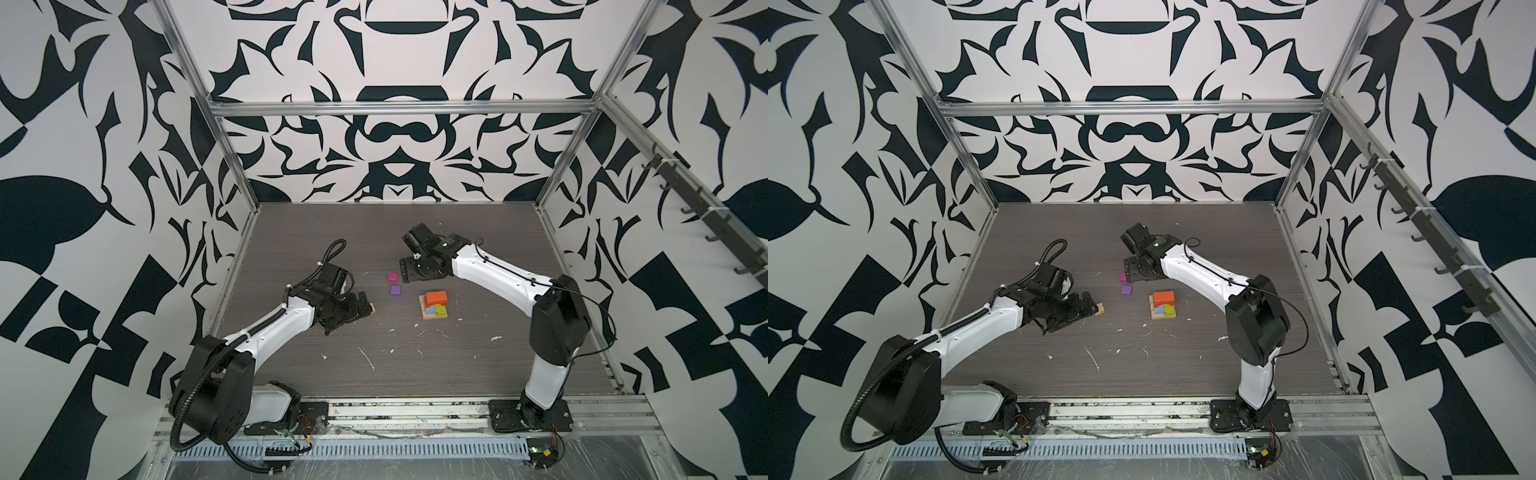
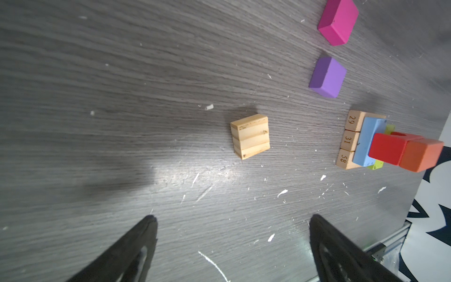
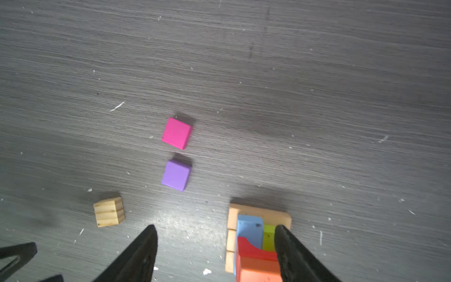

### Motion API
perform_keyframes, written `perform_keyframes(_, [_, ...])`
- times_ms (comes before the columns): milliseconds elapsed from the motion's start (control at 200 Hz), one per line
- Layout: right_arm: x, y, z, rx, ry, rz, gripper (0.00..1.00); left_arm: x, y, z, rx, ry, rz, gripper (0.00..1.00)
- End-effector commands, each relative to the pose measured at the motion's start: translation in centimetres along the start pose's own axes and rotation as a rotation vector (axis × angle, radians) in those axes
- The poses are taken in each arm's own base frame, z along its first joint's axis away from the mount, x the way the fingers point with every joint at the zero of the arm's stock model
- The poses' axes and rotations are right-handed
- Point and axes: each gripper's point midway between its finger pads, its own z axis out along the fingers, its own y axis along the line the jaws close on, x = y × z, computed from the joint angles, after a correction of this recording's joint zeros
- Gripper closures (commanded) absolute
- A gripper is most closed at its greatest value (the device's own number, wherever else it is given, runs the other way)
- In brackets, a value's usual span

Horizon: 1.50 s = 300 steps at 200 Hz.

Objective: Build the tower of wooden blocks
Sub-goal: 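Move the right gripper farther from the robot to the magenta cube, then close the right gripper on the magenta cube and lift it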

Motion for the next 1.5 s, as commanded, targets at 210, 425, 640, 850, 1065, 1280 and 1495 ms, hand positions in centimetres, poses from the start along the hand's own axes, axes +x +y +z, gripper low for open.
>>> perform_keyframes(210, [-2.0, 3.6, 2.6, -0.026, 0.005, 0.022, 0.22, 0.7, 0.0, -0.3, 0.017, 0.005, -0.015, 0.0])
perform_keyframes(425, [-2.3, 4.5, 5.2, -0.029, 0.016, 0.064, 0.24, 1.0, 0.2, -0.2, 0.014, 0.01, -0.023, 0.0])
perform_keyframes(640, [-2.5, 4.8, 7.4, -0.011, 0.024, 0.097, 0.27, 1.1, 0.2, -0.2, 0.016, 0.013, -0.023, 0.0])
perform_keyframes(850, [-2.2, 5.1, 9.1, -0.005, 0.042, 0.098, 0.3, 1.2, 0.2, -0.1, 0.018, 0.015, -0.023, 0.0])
perform_keyframes(1065, [-2.1, 5.5, 10.4, 0.003, 0.056, 0.089, 0.33, 1.0, -0.1, -0.7, 0.04, -0.007, -0.023, 0.0])
perform_keyframes(1280, [-2.0, 5.6, 11.0, 0.01, 0.063, 0.082, 0.36, 1.2, -0.3, -0.5, 0.045, -0.003, -0.024, 0.0])
perform_keyframes(1495, [-2.0, 5.5, 11.2, 0.024, 0.06, 0.07, 0.45, 1.3, -0.4, -0.5, 0.047, -0.005, -0.022, 0.0])
